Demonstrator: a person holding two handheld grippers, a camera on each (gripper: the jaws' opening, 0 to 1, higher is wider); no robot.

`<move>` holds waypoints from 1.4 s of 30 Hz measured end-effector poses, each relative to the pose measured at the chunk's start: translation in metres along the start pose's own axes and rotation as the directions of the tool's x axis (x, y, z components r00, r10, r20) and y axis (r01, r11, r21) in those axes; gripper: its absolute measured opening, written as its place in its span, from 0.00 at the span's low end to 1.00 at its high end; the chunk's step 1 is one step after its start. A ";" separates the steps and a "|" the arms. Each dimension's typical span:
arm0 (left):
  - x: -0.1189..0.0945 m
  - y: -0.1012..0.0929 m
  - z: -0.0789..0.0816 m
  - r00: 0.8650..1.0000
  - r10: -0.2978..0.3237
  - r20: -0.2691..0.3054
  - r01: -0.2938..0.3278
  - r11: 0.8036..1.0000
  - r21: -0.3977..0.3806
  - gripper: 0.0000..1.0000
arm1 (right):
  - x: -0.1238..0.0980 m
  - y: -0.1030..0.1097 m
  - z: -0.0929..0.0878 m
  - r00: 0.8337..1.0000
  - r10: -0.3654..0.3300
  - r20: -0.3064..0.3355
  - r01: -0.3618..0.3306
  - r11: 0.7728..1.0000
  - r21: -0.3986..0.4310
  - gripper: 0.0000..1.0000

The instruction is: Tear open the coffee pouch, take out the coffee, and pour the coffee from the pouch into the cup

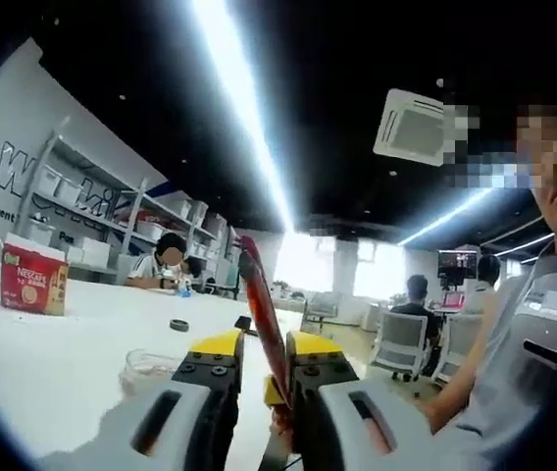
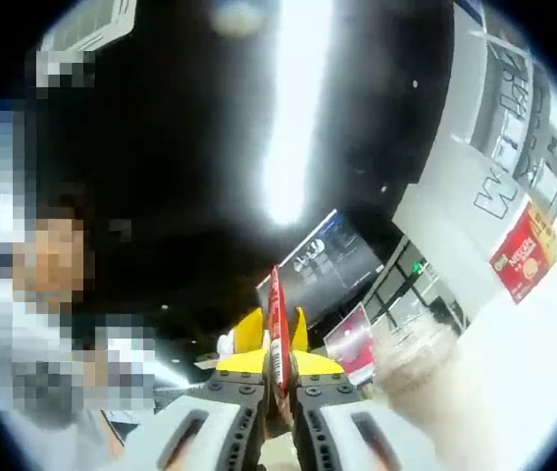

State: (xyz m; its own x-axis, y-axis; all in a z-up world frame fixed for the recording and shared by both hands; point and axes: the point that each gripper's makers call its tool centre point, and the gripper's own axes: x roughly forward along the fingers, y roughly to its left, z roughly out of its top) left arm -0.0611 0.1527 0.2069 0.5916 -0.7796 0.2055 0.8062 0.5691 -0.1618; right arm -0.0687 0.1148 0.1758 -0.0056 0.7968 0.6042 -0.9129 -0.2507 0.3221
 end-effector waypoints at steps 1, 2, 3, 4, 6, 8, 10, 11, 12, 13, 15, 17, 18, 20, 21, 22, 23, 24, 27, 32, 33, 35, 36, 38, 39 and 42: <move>-0.001 0.002 0.000 1.000 0.010 -0.003 -0.010 1.000 0.006 0.21 | -0.003 -0.004 0.005 1.000 -0.020 -0.022 0.019 1.000 -0.013 0.09; -0.003 0.005 0.001 1.000 0.021 -0.004 -0.021 1.000 0.012 0.21 | -0.007 -0.010 0.011 0.997 -0.048 -0.060 0.046 0.999 -0.024 0.08; -0.006 0.009 0.001 0.999 0.038 -0.008 -0.038 0.999 0.018 0.21 | -0.009 -0.013 0.014 0.995 -0.064 -0.078 0.062 0.998 -0.032 0.08; -0.009 0.013 0.001 0.998 0.055 -0.014 -0.055 0.998 0.023 0.21 | -0.011 -0.017 0.018 0.990 -0.082 -0.115 0.078 0.996 -0.040 0.08; -0.014 0.023 0.001 0.995 0.099 -0.021 -0.098 0.994 0.038 0.21 | -0.017 -0.025 0.024 0.973 -0.120 -0.197 0.107 0.992 -0.072 0.08; -0.019 0.032 0.001 0.990 0.136 -0.027 -0.135 0.990 0.049 0.21 | -0.022 -0.035 0.027 0.941 -0.162 -0.296 0.136 0.985 -0.105 0.08; -0.024 0.038 0.001 0.986 0.162 -0.027 -0.160 0.986 0.054 0.22 | -0.025 -0.040 0.033 0.908 -0.184 -0.377 0.140 0.980 -0.142 0.08; -0.025 0.040 0.002 0.985 0.168 -0.025 -0.167 0.984 0.055 0.22 | -0.026 -0.042 0.034 0.894 -0.198 -0.403 0.146 0.977 -0.156 0.08; -0.027 0.043 0.002 0.984 0.177 -0.024 -0.175 0.983 0.052 0.22 | -0.027 -0.047 0.036 0.866 -0.217 -0.450 0.146 0.971 -0.188 0.08; -0.029 0.045 0.002 0.983 0.183 -0.022 -0.182 0.982 0.048 0.22 | -0.027 -0.049 0.036 0.842 -0.226 -0.491 0.144 0.969 -0.199 0.08; -0.032 0.049 0.002 0.980 0.198 -0.019 -0.197 0.980 0.043 0.21 | -0.031 -0.060 0.038 0.789 -0.261 -0.556 0.148 0.959 -0.240 0.08; -0.033 0.050 0.002 0.979 0.204 -0.019 -0.203 0.978 0.040 0.21 | -0.033 -0.067 0.040 0.747 -0.280 -0.603 0.145 0.954 -0.263 0.08; -0.034 0.051 0.002 0.978 0.206 -0.018 -0.205 0.978 0.040 0.21 | -0.034 -0.069 0.041 0.724 -0.280 -0.630 0.142 0.955 -0.261 0.08; -0.035 0.052 0.003 0.977 0.211 -0.015 -0.210 0.977 0.042 0.21 | -0.034 -0.072 0.042 0.699 -0.288 -0.654 0.136 0.952 -0.274 0.08; -0.036 0.052 0.003 0.977 0.211 -0.014 -0.210 0.977 0.041 0.21 | -0.035 -0.072 0.041 0.670 -0.291 -0.683 0.125 0.951 -0.283 0.08; -0.036 0.053 0.003 0.977 0.213 -0.013 -0.212 0.976 0.040 0.21 | -0.034 -0.070 0.040 0.653 -0.294 -0.698 0.115 0.949 -0.293 0.08; -0.037 0.053 0.003 0.977 0.214 -0.013 -0.213 0.976 0.040 0.21 | -0.033 -0.070 0.040 0.639 -0.297 -0.710 0.109 0.948 -0.299 0.08; -0.037 0.054 0.003 0.977 0.214 -0.014 -0.214 0.976 0.041 0.21 | -0.033 -0.068 0.040 0.625 -0.298 -0.721 0.102 0.947 -0.303 0.08; -0.037 0.054 0.002 0.976 0.217 -0.018 -0.216 0.975 0.044 0.21 | -0.031 -0.068 0.045 0.592 -0.311 -0.744 0.093 0.943 -0.320 0.08; -0.037 0.053 0.001 0.976 0.216 -0.022 -0.215 0.975 0.048 0.21 | -0.027 -0.068 0.054 0.509 -0.328 -0.796 0.069 0.937 -0.342 0.08; -0.036 0.053 0.001 0.976 0.216 -0.023 -0.215 0.975 0.049 0.21 | -0.027 -0.068 0.055 0.496 -0.332 -0.802 0.065 0.935 -0.347 0.08; -0.036 0.053 0.000 0.976 0.216 -0.025 -0.214 0.975 0.050 0.21 | -0.026 -0.068 0.055 0.458 -0.332 -0.824 0.055 0.936 -0.347 0.08; -0.036 0.053 0.000 0.976 0.215 -0.026 -0.214 0.976 0.051 0.20 | -0.027 -0.069 0.056 0.436 -0.333 -0.836 0.057 0.937 -0.344 0.08; -0.035 0.054 0.000 0.976 0.214 -0.027 -0.213 0.976 0.052 0.20 | -0.026 -0.068 0.056 0.398 -0.337 -0.853 0.052 0.937 -0.346 0.08; -0.036 0.054 0.001 0.976 0.215 -0.026 -0.213 0.976 0.052 0.20 | -0.023 -0.067 0.058 0.391 -0.341 -0.855 0.042 0.935 -0.353 0.08; -0.037 0.054 0.003 0.976 0.217 -0.019 -0.215 0.975 0.051 0.20 | -0.020 -0.063 0.059 0.365 -0.337 -0.868 0.038 0.937 -0.348 0.08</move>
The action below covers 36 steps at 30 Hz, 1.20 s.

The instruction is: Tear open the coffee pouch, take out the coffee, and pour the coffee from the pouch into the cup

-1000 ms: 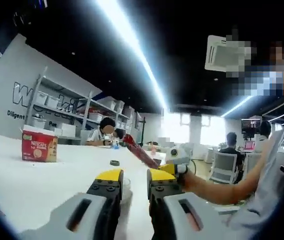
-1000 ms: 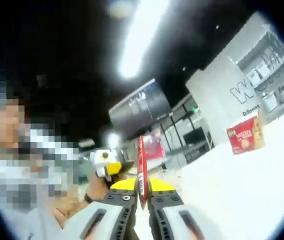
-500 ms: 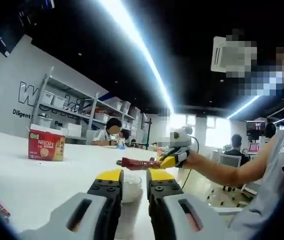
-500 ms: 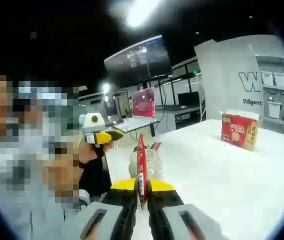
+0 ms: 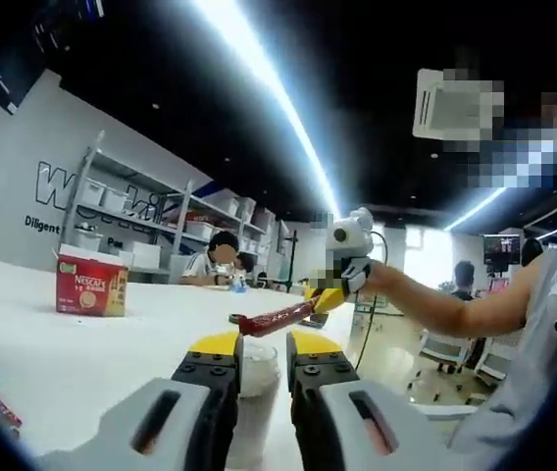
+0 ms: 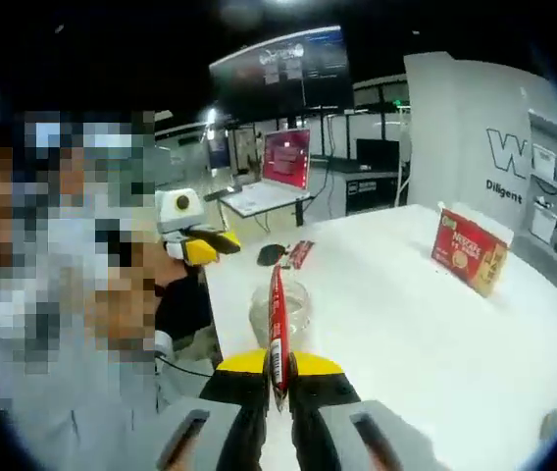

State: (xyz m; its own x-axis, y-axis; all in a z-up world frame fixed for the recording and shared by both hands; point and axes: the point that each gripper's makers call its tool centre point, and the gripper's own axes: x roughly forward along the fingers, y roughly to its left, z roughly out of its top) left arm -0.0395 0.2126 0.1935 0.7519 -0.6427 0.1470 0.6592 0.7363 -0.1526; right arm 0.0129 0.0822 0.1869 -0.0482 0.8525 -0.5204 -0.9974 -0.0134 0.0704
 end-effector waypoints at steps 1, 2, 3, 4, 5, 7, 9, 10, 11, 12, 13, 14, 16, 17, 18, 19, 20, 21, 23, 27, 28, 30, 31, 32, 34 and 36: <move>0.000 0.000 0.000 1.000 0.000 0.001 0.000 1.000 0.000 0.20 | 0.000 0.000 0.000 1.000 -0.002 -0.012 0.002 1.000 -0.002 0.08; 0.000 0.000 0.000 1.000 0.001 0.001 -0.001 1.000 0.000 0.20 | 0.000 -0.001 -0.001 0.999 -0.004 -0.032 0.004 1.000 -0.006 0.08; -0.001 0.000 0.000 1.000 0.001 0.000 -0.001 1.000 0.001 0.20 | 0.000 -0.002 -0.001 0.999 -0.006 -0.052 0.006 1.000 -0.011 0.08; -0.001 0.000 0.000 1.000 0.001 0.000 -0.001 1.000 0.002 0.20 | 0.002 -0.001 -0.001 0.998 -0.007 -0.067 0.006 1.000 -0.015 0.08; -0.001 0.000 0.000 1.000 0.001 0.000 -0.001 1.000 0.002 0.20 | 0.002 -0.001 0.000 0.997 -0.009 -0.079 0.007 1.000 -0.019 0.08; -0.001 0.000 0.001 1.000 0.002 0.002 -0.002 1.000 0.003 0.20 | 0.004 -0.001 0.002 0.993 -0.008 -0.114 0.005 1.000 -0.029 0.08; -0.002 0.000 0.002 1.000 0.003 0.004 -0.003 1.000 0.003 0.20 | 0.005 0.000 0.002 0.990 -0.007 -0.143 0.001 0.999 -0.041 0.08; -0.002 0.001 0.002 1.000 0.003 0.005 -0.003 1.000 0.002 0.20 | 0.005 0.000 0.002 0.989 -0.007 -0.150 0.001 0.999 -0.041 0.08; -0.003 0.002 0.002 1.000 0.005 0.006 -0.005 1.000 0.002 0.20 | 0.007 0.000 0.003 0.984 -0.011 -0.180 0.002 0.999 -0.051 0.08; -0.003 0.002 0.002 1.000 0.007 0.006 -0.007 1.000 0.003 0.20 | 0.008 -0.001 0.004 0.981 -0.012 -0.192 0.001 0.998 -0.056 0.08; -0.004 0.003 0.002 1.000 0.008 0.007 -0.008 1.000 0.003 0.20 | 0.008 -0.001 0.004 0.980 -0.013 -0.196 0.002 0.998 -0.057 0.08; -0.004 0.003 0.003 1.000 0.008 0.007 -0.008 1.000 0.003 0.20 | 0.008 -0.003 0.005 0.976 -0.020 -0.218 0.006 0.998 -0.064 0.08; -0.004 0.003 0.003 1.000 0.009 0.009 -0.010 1.000 0.002 0.20 | 0.008 -0.004 0.006 0.969 -0.028 -0.245 0.010 0.997 -0.075 0.08; -0.004 0.004 0.003 1.000 0.010 0.009 -0.010 1.000 0.001 0.20 | 0.008 -0.003 0.008 0.966 -0.032 -0.257 0.012 0.997 -0.080 0.08; -0.004 0.004 0.003 1.000 0.009 0.009 -0.009 1.000 0.001 0.20 | 0.008 -0.003 0.009 0.964 -0.035 -0.265 0.014 0.997 -0.082 0.08; -0.004 0.004 0.002 1.000 0.009 0.008 -0.009 1.000 0.001 0.19 | 0.008 -0.002 0.011 0.958 -0.038 -0.284 0.012 0.996 -0.091 0.08; -0.004 0.004 0.002 1.000 0.009 0.007 -0.009 1.000 0.002 0.19 | 0.008 -0.002 0.012 0.955 -0.039 -0.295 0.011 0.995 -0.097 0.08; -0.004 0.004 0.002 1.000 0.010 0.007 -0.010 1.000 0.002 0.19 | 0.008 -0.001 0.014 0.951 -0.041 -0.306 0.010 0.995 -0.100 0.08; -0.004 0.004 0.002 1.000 0.009 0.007 -0.009 1.000 0.002 0.19 | 0.008 0.000 0.017 0.944 -0.041 -0.329 0.006 0.994 -0.107 0.08; -0.004 0.004 0.002 1.000 0.009 0.008 -0.009 1.000 0.004 0.19 | 0.009 0.000 0.020 0.929 -0.048 -0.368 0.003 0.993 -0.121 0.08; -0.004 0.004 0.003 1.000 0.010 0.008 -0.010 1.000 0.003 0.19 | 0.009 0.000 0.021 0.924 -0.051 -0.379 0.003 0.992 -0.126 0.08; -0.005 0.005 0.002 1.000 0.011 0.008 -0.011 1.000 0.003 0.19 | 0.009 0.001 0.023 0.915 -0.055 -0.399 0.001 0.991 -0.133 0.08; -0.005 0.006 0.002 1.000 0.011 0.009 -0.011 1.000 0.002 0.19 | 0.008 0.000 0.023 0.907 -0.059 -0.416 0.002 0.991 -0.137 0.08; -0.005 0.006 0.002 1.000 0.012 0.009 -0.012 1.000 0.002 0.19 | 0.008 0.000 0.023 0.905 -0.060 -0.421 0.001 0.990 -0.138 0.08; -0.005 0.006 0.003 1.000 0.012 0.010 -0.012 1.000 0.001 0.19 | 0.008 0.002 0.023 0.889 -0.064 -0.454 -0.002 0.990 -0.144 0.08; -0.005 0.006 0.002 1.000 0.012 0.010 -0.012 1.000 0.000 0.19 | 0.008 0.002 0.024 0.876 -0.068 -0.478 -0.006 0.988 -0.151 0.08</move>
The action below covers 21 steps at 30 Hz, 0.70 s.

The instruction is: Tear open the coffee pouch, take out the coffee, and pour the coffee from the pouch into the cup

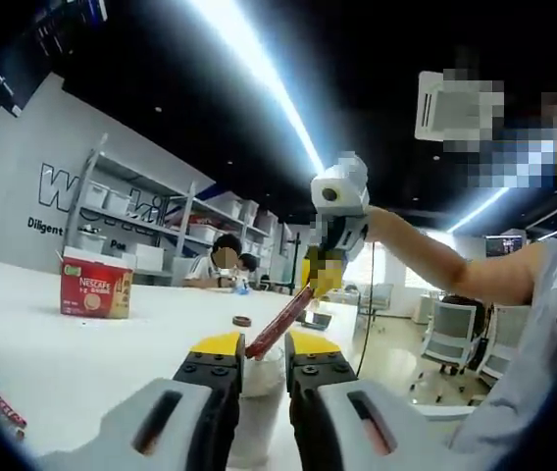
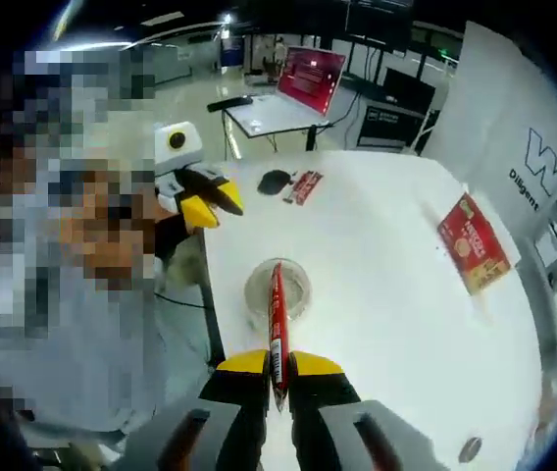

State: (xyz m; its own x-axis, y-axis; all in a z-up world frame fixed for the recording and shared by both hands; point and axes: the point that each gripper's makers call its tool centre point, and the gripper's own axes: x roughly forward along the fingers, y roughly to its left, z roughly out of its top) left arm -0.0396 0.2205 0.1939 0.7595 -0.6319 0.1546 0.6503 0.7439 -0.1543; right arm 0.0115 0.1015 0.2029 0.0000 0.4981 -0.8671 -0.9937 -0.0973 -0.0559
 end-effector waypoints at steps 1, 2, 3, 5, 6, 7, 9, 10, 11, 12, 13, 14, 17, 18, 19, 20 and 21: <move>0.000 0.000 0.000 1.000 0.000 -0.001 0.000 1.000 0.000 0.19 | -0.001 0.000 0.001 1.000 -0.001 -0.012 0.001 1.000 -0.005 0.08; 0.000 0.000 -0.001 1.000 0.000 -0.001 0.000 1.000 0.000 0.19 | -0.001 0.000 0.002 1.000 -0.002 -0.018 0.001 1.000 -0.007 0.08; 0.000 0.000 -0.001 1.000 -0.001 -0.001 0.001 1.000 0.000 0.19 | -0.002 -0.002 0.003 1.000 -0.004 -0.026 0.003 1.000 -0.011 0.08; 0.001 -0.001 -0.001 1.000 -0.002 -0.002 0.002 1.000 0.000 0.19 | -0.007 -0.005 0.007 0.999 -0.009 -0.035 0.009 1.000 -0.013 0.08; 0.001 -0.002 -0.001 1.000 -0.003 -0.002 0.003 1.000 0.000 0.19 | -0.008 -0.005 0.007 0.999 -0.010 -0.037 0.009 1.000 -0.011 0.08; 0.001 -0.002 -0.001 1.000 -0.003 -0.002 0.003 1.000 0.000 0.19 | -0.009 -0.005 0.008 0.999 -0.007 -0.041 0.006 1.000 -0.011 0.08; 0.000 -0.002 -0.001 1.000 -0.002 -0.001 0.002 1.000 0.001 0.19 | -0.011 -0.005 0.008 0.999 -0.001 -0.048 0.001 1.000 -0.009 0.08; 0.000 -0.002 -0.001 1.000 -0.001 0.000 0.001 1.000 0.000 0.19 | -0.011 -0.004 0.008 0.998 0.006 -0.055 -0.007 1.000 -0.009 0.08; 0.000 -0.002 -0.001 1.000 -0.001 0.001 0.001 1.000 -0.001 0.19 | -0.011 -0.005 0.009 0.998 0.010 -0.057 -0.011 1.000 -0.008 0.08; -0.001 -0.002 -0.001 1.000 0.000 0.002 0.000 1.000 -0.002 0.19 | -0.011 -0.005 0.010 0.998 0.014 -0.060 -0.014 1.000 -0.006 0.08; -0.001 -0.002 0.000 1.000 0.000 0.002 0.000 1.000 -0.002 0.19 | -0.011 -0.004 0.009 0.998 0.016 -0.065 -0.017 1.000 -0.008 0.08; -0.001 -0.002 0.000 1.000 0.000 0.003 0.000 1.000 -0.001 0.19 | -0.010 -0.004 0.009 0.997 0.017 -0.072 -0.018 1.000 -0.010 0.08; -0.001 -0.001 0.000 1.000 0.002 0.003 -0.002 1.000 -0.001 0.19 | -0.010 -0.003 0.009 0.995 0.019 -0.095 -0.020 1.000 -0.012 0.08; -0.001 -0.001 0.000 1.000 0.002 0.003 -0.002 1.000 -0.001 0.19 | -0.011 -0.004 0.010 0.995 0.017 -0.101 -0.019 1.000 -0.013 0.08; -0.001 -0.001 -0.001 1.000 0.002 0.002 -0.002 1.000 -0.002 0.19 | -0.011 -0.003 0.010 0.994 0.017 -0.105 -0.019 1.000 -0.015 0.08; -0.001 -0.001 -0.001 1.000 0.003 0.002 -0.003 1.000 -0.002 0.19 | -0.011 -0.003 0.012 0.994 0.019 -0.111 -0.021 1.000 -0.017 0.08; -0.002 -0.001 -0.001 1.000 0.004 0.002 -0.004 1.000 -0.003 0.19 | -0.011 -0.003 0.012 0.993 0.020 -0.115 -0.023 1.000 -0.018 0.08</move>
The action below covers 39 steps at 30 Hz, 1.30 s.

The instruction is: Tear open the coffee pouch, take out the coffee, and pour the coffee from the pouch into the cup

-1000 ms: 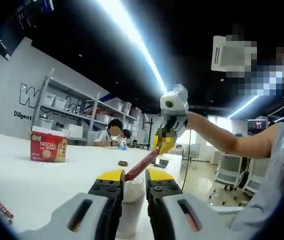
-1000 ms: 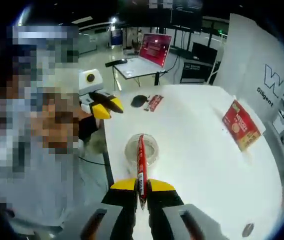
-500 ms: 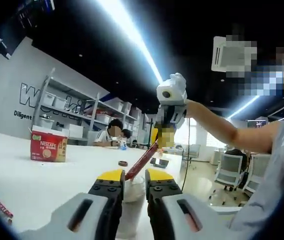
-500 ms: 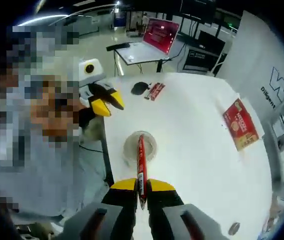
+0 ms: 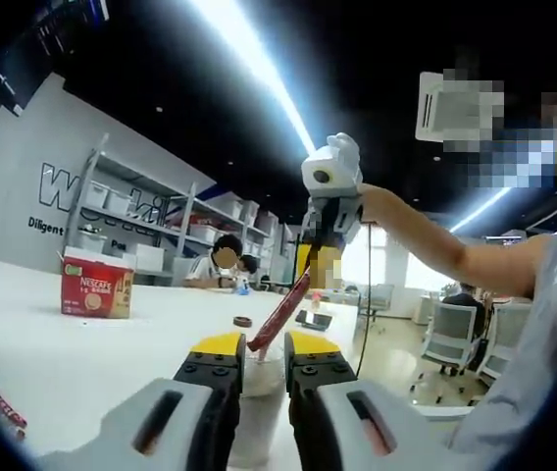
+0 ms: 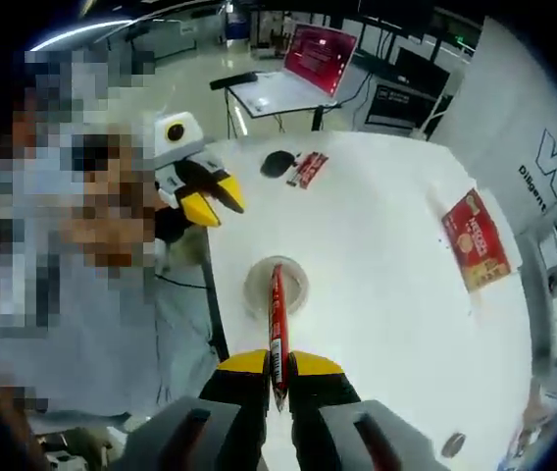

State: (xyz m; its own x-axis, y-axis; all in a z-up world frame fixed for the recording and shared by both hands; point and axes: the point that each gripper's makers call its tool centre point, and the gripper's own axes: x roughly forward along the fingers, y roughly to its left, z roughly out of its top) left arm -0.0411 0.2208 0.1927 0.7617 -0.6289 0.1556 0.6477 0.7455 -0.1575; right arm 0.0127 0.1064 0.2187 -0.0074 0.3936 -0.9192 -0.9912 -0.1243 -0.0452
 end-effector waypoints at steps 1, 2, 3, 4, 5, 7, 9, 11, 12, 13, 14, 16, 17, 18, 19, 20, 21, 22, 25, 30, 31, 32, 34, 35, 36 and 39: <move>0.000 0.000 0.000 1.000 0.000 0.000 0.000 1.000 0.000 0.19 | 0.000 0.000 0.000 1.000 0.002 -0.006 -0.002 1.000 -0.002 0.08; 0.000 0.000 0.000 1.000 0.001 0.000 -0.001 1.000 0.000 0.19 | 0.000 0.000 0.001 1.000 0.003 -0.012 -0.003 1.000 -0.006 0.08; 0.000 0.000 0.000 1.000 0.001 0.000 -0.001 1.000 0.000 0.19 | -0.001 0.000 0.001 1.000 0.002 -0.018 -0.002 1.000 -0.008 0.08; 0.000 0.000 0.000 1.000 0.000 0.000 0.000 1.000 0.000 0.19 | -0.001 -0.001 0.001 1.000 0.000 -0.024 0.000 1.000 -0.012 0.08; 0.000 0.000 0.000 1.000 0.000 0.000 0.000 1.000 0.000 0.19 | -0.001 -0.001 0.002 1.000 -0.001 -0.027 0.001 1.000 -0.012 0.08; -0.001 0.000 0.000 1.000 0.002 0.001 -0.002 1.000 0.000 0.19 | -0.002 0.000 0.003 1.000 -0.001 -0.031 0.001 1.000 -0.014 0.08; -0.002 0.001 0.001 1.000 0.002 0.003 -0.002 1.000 0.000 0.19 | -0.002 0.001 0.004 0.999 -0.005 -0.034 0.004 1.000 -0.017 0.08; -0.002 0.001 0.001 1.000 0.003 0.004 -0.003 1.000 0.000 0.19 | -0.002 0.001 0.004 0.999 -0.003 -0.036 0.003 1.000 -0.017 0.08; -0.003 0.001 0.002 1.000 0.004 0.005 -0.004 1.000 0.000 0.19 | -0.003 0.000 0.004 0.999 -0.003 -0.038 0.002 1.000 -0.017 0.08; -0.003 0.002 0.002 1.000 0.004 0.005 -0.004 1.000 0.000 0.18 | -0.003 0.000 0.004 0.999 -0.003 -0.039 0.003 1.000 -0.017 0.08; -0.003 0.002 0.002 1.000 0.005 0.005 -0.005 1.000 0.000 0.18 | -0.003 0.000 0.005 0.999 -0.004 -0.041 0.003 1.000 -0.018 0.08; -0.003 0.002 0.002 1.000 0.006 0.006 -0.006 1.000 0.001 0.18 | -0.003 0.000 0.005 0.999 -0.004 -0.041 0.003 1.000 -0.017 0.08; -0.003 0.002 0.002 1.000 0.006 0.007 -0.006 1.000 0.001 0.18 | -0.003 0.000 0.005 0.999 -0.005 -0.043 0.004 1.000 -0.018 0.08; -0.004 0.002 0.002 1.000 0.005 0.007 -0.006 1.000 0.001 0.18 | -0.003 0.000 0.005 0.999 -0.005 -0.043 0.005 1.000 -0.018 0.08; -0.003 0.002 0.002 1.000 0.006 0.006 -0.006 1.000 0.001 0.18 | -0.003 0.000 0.005 0.999 -0.006 -0.047 0.006 1.000 -0.017 0.08; -0.003 0.003 0.002 1.000 0.006 0.006 -0.006 1.000 0.002 0.18 | -0.003 0.000 0.005 0.999 -0.008 -0.047 0.007 1.000 -0.017 0.08; -0.003 0.003 0.002 1.000 0.006 0.006 -0.006 1.000 0.001 0.18 | -0.003 0.000 0.005 0.999 -0.008 -0.048 0.007 1.000 -0.017 0.08; -0.003 0.003 0.003 1.000 0.007 0.007 -0.007 1.000 0.001 0.18 | -0.003 0.000 0.005 0.999 -0.007 -0.048 0.006 1.000 -0.016 0.08; -0.003 0.003 0.003 1.000 0.006 0.008 -0.006 1.000 0.000 0.18 | -0.002 0.000 0.004 0.999 -0.005 -0.049 0.005 1.000 -0.014 0.08; -0.003 0.003 0.003 1.000 0.004 0.008 -0.004 1.000 0.003 0.18 | -0.003 -0.001 0.003 0.999 -0.005 -0.049 0.004 1.000 -0.013 0.08; -0.002 0.003 0.003 1.000 0.004 0.007 -0.004 1.000 0.001 0.18 | -0.003 -0.002 0.004 0.999 -0.004 -0.048 0.004 1.000 -0.012 0.08; -0.002 0.004 0.002 1.000 0.005 0.005 -0.005 1.000 0.000 0.18 | -0.004 -0.003 0.004 0.999 -0.002 -0.046 0.002 1.000 -0.010 0.08; 0.000 0.006 0.000 1.000 0.007 0.000 -0.007 1.000 -0.004 0.18 | -0.005 -0.005 0.005 0.999 -0.004 -0.053 0.004 1.000 -0.011 0.08; 0.000 0.005 -0.001 1.000 0.006 -0.002 -0.006 1.000 -0.004 0.18 | -0.006 -0.005 0.006 0.998 -0.008 -0.059 0.007 1.000 -0.014 0.08; 0.000 0.005 -0.001 1.000 0.005 -0.002 -0.005 1.000 -0.004 0.18 | -0.007 -0.005 0.007 0.998 -0.010 -0.062 0.009 1.000 -0.016 0.08; 0.000 0.003 0.000 1.000 0.002 -0.001 -0.002 1.000 0.004 0.18 | -0.007 0.001 0.009 0.997 -0.014 -0.075 0.013 1.000 -0.023 0.08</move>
State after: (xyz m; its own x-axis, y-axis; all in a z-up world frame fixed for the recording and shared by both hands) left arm -0.0396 0.2232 0.1926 0.7633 -0.6273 0.1542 0.6457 0.7478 -0.1544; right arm 0.0103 0.1121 0.2284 0.0166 0.3260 -0.9452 -0.9880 -0.1398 -0.0656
